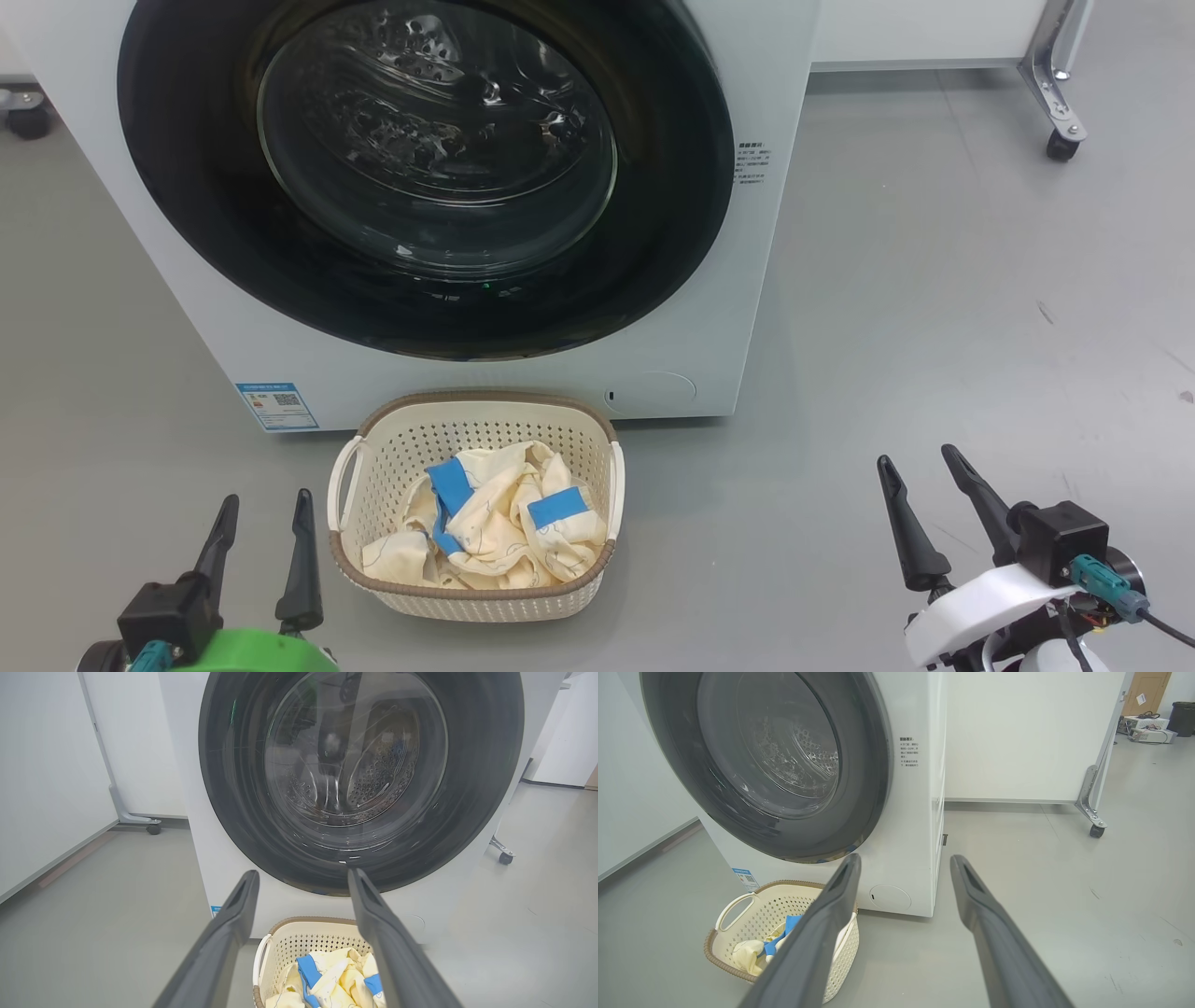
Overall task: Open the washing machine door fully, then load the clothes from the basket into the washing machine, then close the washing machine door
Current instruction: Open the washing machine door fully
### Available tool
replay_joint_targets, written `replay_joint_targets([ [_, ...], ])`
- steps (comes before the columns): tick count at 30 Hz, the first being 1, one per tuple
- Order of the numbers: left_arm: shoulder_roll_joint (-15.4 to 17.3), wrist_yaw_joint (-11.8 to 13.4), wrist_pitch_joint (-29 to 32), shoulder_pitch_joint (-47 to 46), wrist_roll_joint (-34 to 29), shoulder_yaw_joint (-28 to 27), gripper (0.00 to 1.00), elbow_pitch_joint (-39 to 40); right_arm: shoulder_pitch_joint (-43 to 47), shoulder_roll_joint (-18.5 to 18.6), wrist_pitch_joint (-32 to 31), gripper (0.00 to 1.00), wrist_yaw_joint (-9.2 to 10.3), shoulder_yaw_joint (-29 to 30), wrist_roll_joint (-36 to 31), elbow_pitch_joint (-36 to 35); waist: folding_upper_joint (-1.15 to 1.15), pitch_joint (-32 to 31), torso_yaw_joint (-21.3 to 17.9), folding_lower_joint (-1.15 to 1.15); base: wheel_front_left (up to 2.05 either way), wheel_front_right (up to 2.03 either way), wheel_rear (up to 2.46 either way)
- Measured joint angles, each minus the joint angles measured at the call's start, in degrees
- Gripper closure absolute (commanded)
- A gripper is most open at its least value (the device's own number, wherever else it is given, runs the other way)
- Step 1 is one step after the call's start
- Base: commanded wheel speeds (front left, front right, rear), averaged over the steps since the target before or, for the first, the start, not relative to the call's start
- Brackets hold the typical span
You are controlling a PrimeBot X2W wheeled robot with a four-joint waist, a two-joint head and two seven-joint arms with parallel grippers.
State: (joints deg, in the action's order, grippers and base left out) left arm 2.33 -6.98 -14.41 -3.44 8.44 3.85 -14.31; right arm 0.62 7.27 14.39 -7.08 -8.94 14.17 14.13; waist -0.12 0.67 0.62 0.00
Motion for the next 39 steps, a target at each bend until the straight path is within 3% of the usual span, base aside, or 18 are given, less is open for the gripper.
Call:
replay_joint_targets([
  [7,0.0,0.0,0.0,0.0,0.0,0.0,0.00,0.0,0.0,0.0,0.0,0.00,0.00,0.0,0.0,0.0,0.00,0.0,0.0,0.00,0.00,0.00,0.00],
  [8,0.0,0.0,0.0,0.0,0.0,0.0,0.00,0.0,0.0,0.0,0.0,0.65,0.00,0.0,0.0,0.0,0.00,-0.1,0.1,0.00,0.00,0.00,0.00],
  [9,0.0,0.0,0.0,0.0,0.0,0.1,0.00,0.0,0.0,0.0,0.0,1.00,0.00,-0.2,0.0,0.2,0.00,-0.1,0.1,0.00,0.00,0.00,0.00],
  [26,0.0,0.0,0.0,0.0,0.0,0.3,0.00,-0.1,0.0,-1.3,0.0,1.00,0.00,1.3,2.3,0.6,0.00,0.0,0.2,0.00,0.00,0.00,0.00],
  [31,0.0,0.0,0.0,0.1,0.0,0.3,0.00,-0.1,0.0,-4.3,0.0,1.00,0.00,4.9,11.4,0.6,0.00,0.0,0.3,0.00,0.00,0.00,0.00],
  [39,0.0,0.0,0.0,0.1,0.0,1.0,0.00,0.0,0.1,-5.5,0.0,1.00,0.01,14.2,34.8,0.6,0.00,0.6,0.7,0.00,0.00,0.00,0.00],
])
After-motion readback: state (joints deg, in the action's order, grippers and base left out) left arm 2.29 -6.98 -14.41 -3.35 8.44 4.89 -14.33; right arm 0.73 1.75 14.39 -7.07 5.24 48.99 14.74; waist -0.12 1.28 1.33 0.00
